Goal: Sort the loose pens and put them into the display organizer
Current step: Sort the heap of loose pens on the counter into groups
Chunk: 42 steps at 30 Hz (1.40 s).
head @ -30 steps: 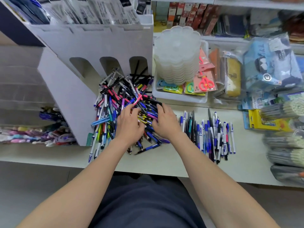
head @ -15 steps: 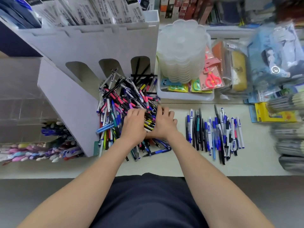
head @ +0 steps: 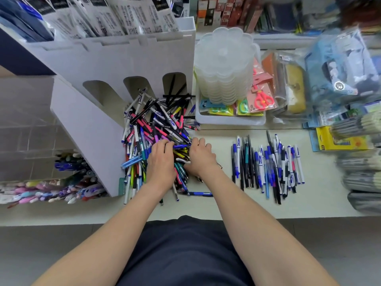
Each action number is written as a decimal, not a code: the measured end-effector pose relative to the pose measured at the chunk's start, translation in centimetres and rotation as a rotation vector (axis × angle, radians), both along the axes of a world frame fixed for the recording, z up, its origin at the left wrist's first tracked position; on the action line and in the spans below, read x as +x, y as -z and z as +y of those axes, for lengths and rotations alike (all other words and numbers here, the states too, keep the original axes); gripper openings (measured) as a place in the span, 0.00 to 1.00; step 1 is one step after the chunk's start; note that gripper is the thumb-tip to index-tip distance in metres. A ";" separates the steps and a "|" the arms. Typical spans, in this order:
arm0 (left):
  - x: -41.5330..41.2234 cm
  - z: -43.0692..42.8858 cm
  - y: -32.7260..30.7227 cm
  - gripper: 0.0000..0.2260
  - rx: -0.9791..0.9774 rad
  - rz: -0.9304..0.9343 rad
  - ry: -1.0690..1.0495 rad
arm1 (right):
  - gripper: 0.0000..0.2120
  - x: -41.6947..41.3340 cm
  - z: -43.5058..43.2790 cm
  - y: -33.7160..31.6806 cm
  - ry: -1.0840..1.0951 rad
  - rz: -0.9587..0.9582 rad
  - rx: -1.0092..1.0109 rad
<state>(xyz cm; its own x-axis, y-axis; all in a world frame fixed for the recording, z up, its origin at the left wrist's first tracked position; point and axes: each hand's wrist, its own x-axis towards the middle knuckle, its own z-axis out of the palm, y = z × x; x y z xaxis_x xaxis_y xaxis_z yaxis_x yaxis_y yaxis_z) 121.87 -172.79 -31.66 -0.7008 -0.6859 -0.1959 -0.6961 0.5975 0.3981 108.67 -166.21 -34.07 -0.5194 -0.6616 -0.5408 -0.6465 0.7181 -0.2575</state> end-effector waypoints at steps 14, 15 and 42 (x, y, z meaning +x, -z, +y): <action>-1.2 2.5 -2.1 0.11 -0.018 0.062 -0.177 | 0.19 -6.0 4.3 -4.6 -0.039 -0.023 0.119; -1.7 2.9 -2.5 0.06 0.042 0.085 -0.218 | 0.19 -6.6 5.0 -5.0 -0.029 -0.027 0.126; -19.4 12.6 1.0 0.24 0.278 0.022 0.406 | 0.14 -14.3 21.0 -4.1 0.510 -0.231 0.094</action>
<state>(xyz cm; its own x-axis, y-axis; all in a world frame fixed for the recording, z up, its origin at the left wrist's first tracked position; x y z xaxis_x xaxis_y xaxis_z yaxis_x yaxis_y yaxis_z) 102.43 -160.23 -32.61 -0.9067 -0.2804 -0.3151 -0.4188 0.6875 0.5932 94.36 -145.24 -30.00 -0.6224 -0.3014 -0.7224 -0.1460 0.9514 -0.2711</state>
